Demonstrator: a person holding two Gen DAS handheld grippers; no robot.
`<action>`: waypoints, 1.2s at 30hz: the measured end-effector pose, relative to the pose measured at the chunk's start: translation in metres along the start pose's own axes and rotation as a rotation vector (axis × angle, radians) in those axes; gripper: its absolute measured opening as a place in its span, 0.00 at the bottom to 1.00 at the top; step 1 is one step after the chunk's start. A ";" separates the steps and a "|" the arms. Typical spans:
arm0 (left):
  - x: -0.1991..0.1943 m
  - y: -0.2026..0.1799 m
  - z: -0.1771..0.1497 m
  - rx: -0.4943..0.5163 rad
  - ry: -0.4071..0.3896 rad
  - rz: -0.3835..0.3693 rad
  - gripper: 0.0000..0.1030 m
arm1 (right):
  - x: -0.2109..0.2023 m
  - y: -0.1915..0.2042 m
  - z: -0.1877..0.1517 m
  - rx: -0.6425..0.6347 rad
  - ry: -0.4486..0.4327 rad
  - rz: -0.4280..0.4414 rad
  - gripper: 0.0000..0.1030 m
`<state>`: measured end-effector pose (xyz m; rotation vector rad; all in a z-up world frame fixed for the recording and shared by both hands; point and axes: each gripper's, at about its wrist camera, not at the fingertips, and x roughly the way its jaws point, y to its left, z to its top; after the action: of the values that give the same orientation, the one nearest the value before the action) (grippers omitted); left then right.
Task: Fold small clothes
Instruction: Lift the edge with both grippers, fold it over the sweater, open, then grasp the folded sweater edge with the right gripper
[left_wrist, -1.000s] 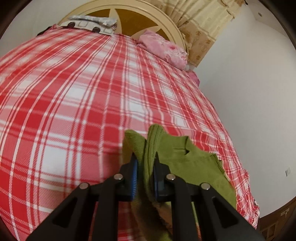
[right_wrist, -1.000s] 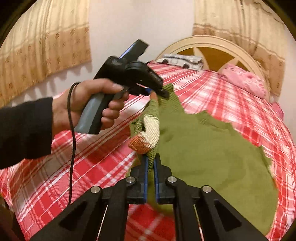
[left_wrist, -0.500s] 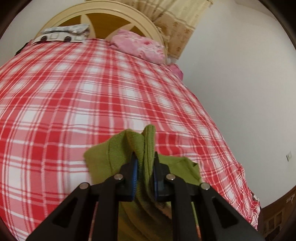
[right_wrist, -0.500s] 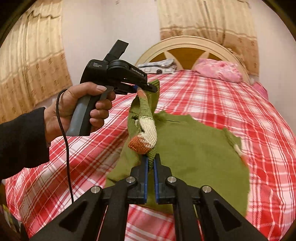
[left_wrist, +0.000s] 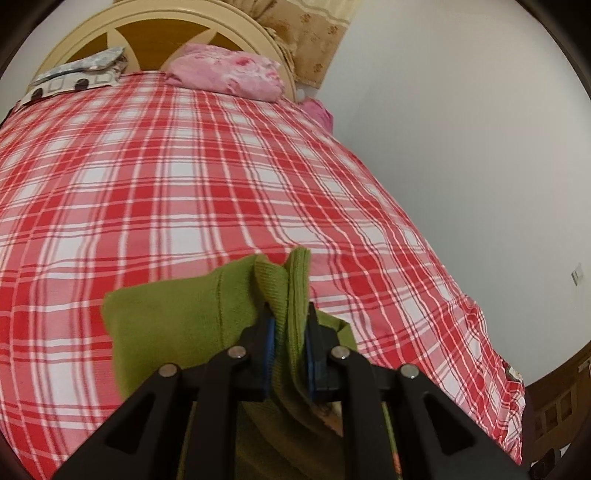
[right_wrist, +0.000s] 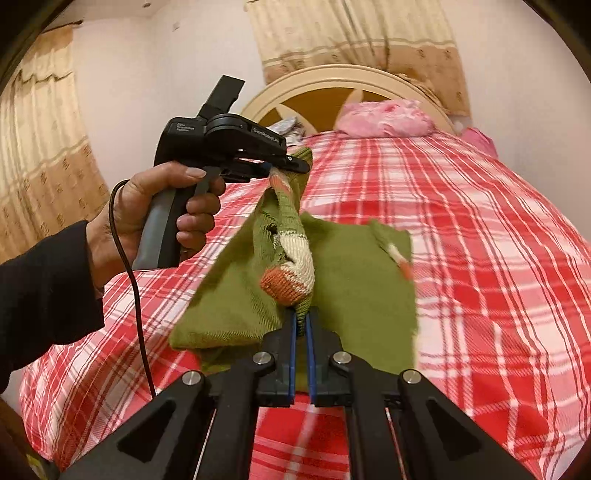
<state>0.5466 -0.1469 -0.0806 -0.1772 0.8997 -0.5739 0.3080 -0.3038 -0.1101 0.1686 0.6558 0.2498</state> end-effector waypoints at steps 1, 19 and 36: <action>0.003 -0.003 0.000 0.003 0.004 -0.002 0.14 | -0.001 -0.005 -0.001 0.011 0.000 -0.007 0.03; 0.062 -0.082 -0.028 0.251 0.070 0.081 0.29 | 0.004 -0.066 -0.042 0.232 0.116 -0.018 0.02; -0.055 -0.017 -0.134 0.272 -0.092 0.283 0.83 | -0.028 -0.072 -0.004 0.193 0.005 -0.057 0.84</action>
<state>0.4084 -0.1188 -0.1196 0.1669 0.7326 -0.4145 0.2968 -0.3804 -0.1132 0.3333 0.6889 0.1320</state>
